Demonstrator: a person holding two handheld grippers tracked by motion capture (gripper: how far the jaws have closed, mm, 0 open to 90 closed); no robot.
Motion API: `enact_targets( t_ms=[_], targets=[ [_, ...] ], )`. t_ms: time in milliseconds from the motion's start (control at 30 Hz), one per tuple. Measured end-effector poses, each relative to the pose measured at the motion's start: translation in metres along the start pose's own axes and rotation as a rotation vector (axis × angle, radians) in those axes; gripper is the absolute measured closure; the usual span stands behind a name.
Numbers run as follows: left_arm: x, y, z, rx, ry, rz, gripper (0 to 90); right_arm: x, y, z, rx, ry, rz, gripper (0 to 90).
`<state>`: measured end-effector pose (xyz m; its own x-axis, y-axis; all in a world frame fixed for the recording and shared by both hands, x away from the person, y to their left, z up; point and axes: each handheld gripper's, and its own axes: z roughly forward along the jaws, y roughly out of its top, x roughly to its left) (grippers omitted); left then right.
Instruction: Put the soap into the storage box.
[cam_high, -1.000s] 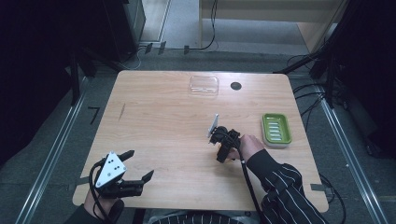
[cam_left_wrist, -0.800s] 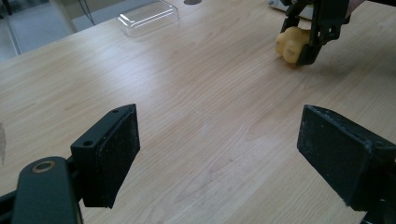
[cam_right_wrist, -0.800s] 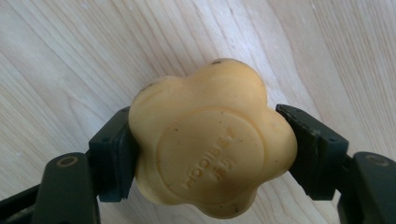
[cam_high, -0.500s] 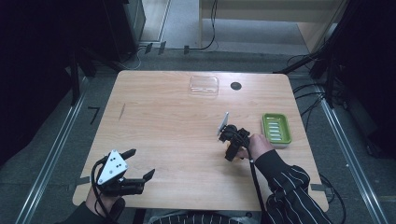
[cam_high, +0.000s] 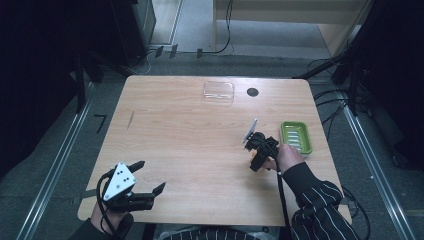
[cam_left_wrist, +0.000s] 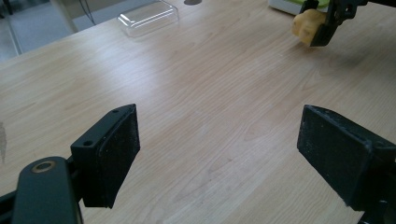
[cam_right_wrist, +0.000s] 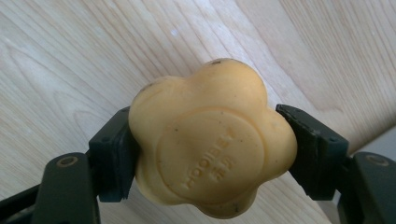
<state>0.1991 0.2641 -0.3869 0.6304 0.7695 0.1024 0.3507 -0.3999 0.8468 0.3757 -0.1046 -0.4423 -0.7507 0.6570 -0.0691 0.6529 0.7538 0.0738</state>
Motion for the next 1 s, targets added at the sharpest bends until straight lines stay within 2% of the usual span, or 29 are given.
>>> enact_targets(
  t_ms=[300,633,1000],
  targets=[
    [0.000,-0.001,-0.002,-0.003,0.007,-0.002,13.6,-0.011,-0.010,-0.004,-0.008,-0.012,0.038,27.6],
    [0.000,0.001,0.001,-0.004,-0.004,0.005,13.6,-0.016,-0.017,-0.005,-0.007,-0.032,0.052,27.6],
    [0.000,0.000,-0.001,-0.007,0.004,-0.003,13.6,-0.027,-0.021,-0.014,-0.037,-0.045,0.085,27.6]
  ],
)
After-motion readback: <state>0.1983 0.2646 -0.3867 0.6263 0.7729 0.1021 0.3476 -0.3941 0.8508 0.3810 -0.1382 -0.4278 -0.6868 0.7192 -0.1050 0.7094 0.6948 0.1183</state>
